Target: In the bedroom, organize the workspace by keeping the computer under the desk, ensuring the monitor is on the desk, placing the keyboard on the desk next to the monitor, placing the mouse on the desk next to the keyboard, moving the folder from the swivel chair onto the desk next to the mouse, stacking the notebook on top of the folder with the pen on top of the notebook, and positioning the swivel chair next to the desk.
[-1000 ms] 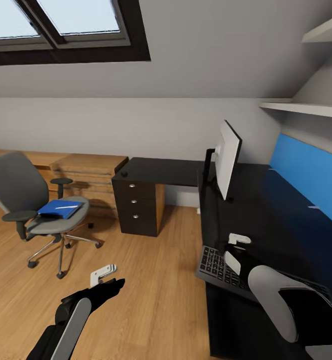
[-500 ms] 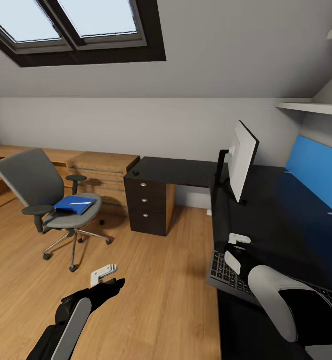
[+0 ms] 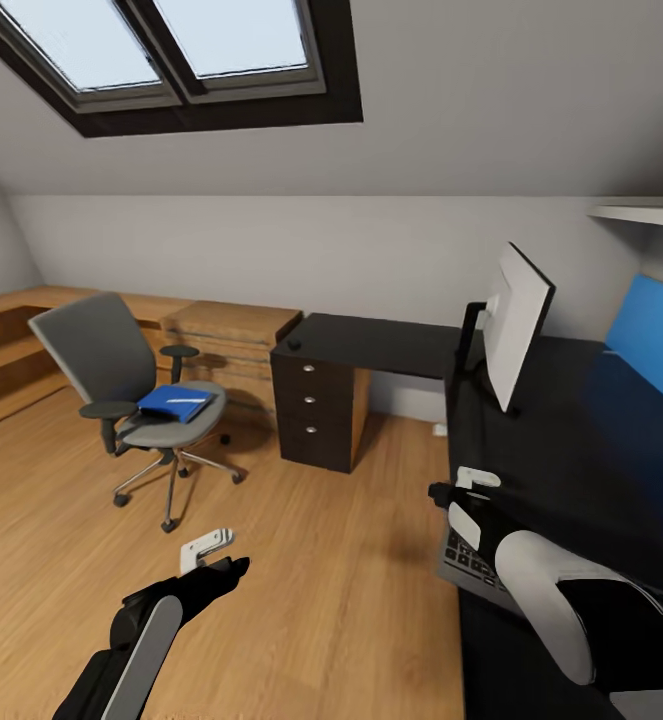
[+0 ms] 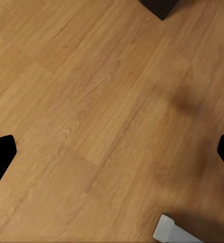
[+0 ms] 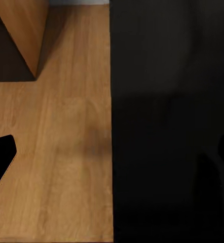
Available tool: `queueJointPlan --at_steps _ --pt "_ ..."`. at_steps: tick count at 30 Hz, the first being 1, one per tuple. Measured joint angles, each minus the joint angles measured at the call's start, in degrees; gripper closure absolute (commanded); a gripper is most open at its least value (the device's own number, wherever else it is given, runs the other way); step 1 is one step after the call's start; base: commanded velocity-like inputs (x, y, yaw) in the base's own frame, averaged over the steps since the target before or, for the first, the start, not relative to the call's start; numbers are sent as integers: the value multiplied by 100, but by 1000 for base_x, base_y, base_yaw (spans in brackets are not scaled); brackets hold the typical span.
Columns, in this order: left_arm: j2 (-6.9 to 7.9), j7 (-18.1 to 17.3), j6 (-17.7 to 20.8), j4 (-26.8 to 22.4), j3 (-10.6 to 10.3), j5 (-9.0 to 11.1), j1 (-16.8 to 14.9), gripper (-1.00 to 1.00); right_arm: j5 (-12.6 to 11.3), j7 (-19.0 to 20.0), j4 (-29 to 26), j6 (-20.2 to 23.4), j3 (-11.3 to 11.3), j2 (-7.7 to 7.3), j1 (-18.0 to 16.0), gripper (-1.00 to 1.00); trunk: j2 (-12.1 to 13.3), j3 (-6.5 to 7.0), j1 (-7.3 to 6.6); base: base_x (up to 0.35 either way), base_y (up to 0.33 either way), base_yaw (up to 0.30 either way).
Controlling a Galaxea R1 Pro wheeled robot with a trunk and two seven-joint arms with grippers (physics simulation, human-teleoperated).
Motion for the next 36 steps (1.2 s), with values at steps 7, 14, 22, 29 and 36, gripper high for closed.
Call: queueJointPlan --at_steps 7,14,22,29,36 --pt "2 1 -1 2 -2 -1 -1 -100 -3 1 -1 7 -7 -5 1 -100 0 0 0 0 0 92" --pt "0 1 -1 2 -2 -1 -1 -100 -5 25 15 8 -14 -9 1 -100 0 0 0 0 0 6" --pt "2 1 -1 2 -2 -1 -1 -100 -7 93 21 8 -27 -10 1 -100 0 0 0 0 0 1" --pt "2 1 -1 2 -2 -1 -1 -100 -12 98 25 10 -31 -10 1 -100 0 0 0 -15 0 0" --pt "2 1 0 2 -2 -2 -2 -100 -10 225 31 20 -29 -17 1 -100 0 0 2 -183 0 0"
